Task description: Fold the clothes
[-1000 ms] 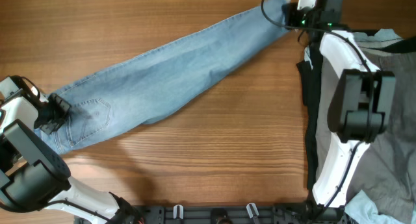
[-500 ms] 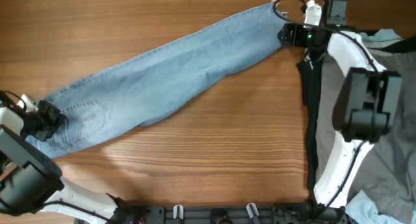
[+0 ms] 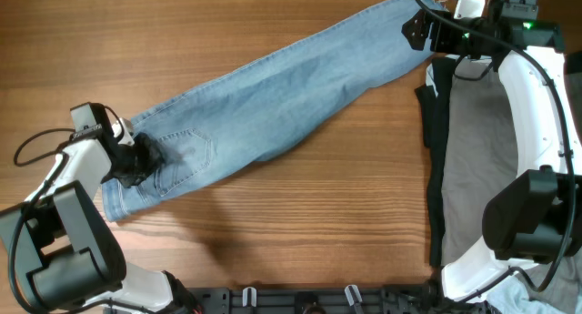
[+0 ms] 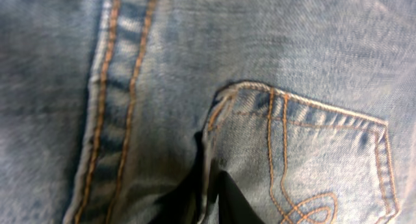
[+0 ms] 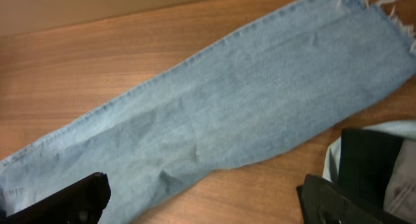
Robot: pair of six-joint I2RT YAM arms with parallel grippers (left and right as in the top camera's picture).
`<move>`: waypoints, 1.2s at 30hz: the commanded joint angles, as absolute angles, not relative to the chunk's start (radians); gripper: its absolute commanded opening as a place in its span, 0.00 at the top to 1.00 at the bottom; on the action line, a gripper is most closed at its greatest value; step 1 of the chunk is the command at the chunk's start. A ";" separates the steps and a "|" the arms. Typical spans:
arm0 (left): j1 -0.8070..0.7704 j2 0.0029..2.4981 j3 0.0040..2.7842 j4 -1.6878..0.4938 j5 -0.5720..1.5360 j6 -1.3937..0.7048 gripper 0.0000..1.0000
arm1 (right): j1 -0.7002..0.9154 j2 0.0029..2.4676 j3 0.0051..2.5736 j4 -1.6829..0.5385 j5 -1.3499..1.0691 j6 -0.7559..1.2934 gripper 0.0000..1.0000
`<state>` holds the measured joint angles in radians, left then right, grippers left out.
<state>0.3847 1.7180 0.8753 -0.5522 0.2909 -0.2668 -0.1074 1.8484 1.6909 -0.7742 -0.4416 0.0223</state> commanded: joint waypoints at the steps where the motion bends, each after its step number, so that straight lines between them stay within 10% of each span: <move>1: 0.481 1.796 0.820 -0.338 -0.002 -0.355 0.87 | -0.103 1.859 1.692 -0.779 -0.458 0.030 0.00; 4: 0.563 1.795 0.896 -0.154 0.122 -0.292 0.83 | -0.098 1.859 1.692 -0.780 -0.458 0.030 0.00; 9: 0.550 1.753 1.266 -0.664 0.358 -0.158 0.67 | -0.094 1.859 1.692 -0.787 -0.458 0.030 0.00; 12: 0.482 1.737 1.279 -0.897 0.384 -0.157 0.75 | -0.094 1.859 1.692 -0.814 -0.457 0.029 0.00; 16: 0.392 1.759 0.997 -0.704 0.375 -0.302 0.96 | -0.094 1.859 1.688 -0.829 -0.458 0.029 0.00; 21: 0.480 1.768 0.832 -0.502 -0.027 -0.533 0.96 | -0.094 1.859 1.687 -0.839 -0.458 0.028 0.00; 26: 0.653 1.768 0.864 -0.159 0.015 -0.445 0.96 | -0.037 1.861 1.680 -0.876 -0.454 -0.070 0.00; 36: 0.636 1.767 1.193 -0.638 0.358 -0.173 0.86 | 0.030 2.066 1.470 -0.468 -0.167 -0.072 0.17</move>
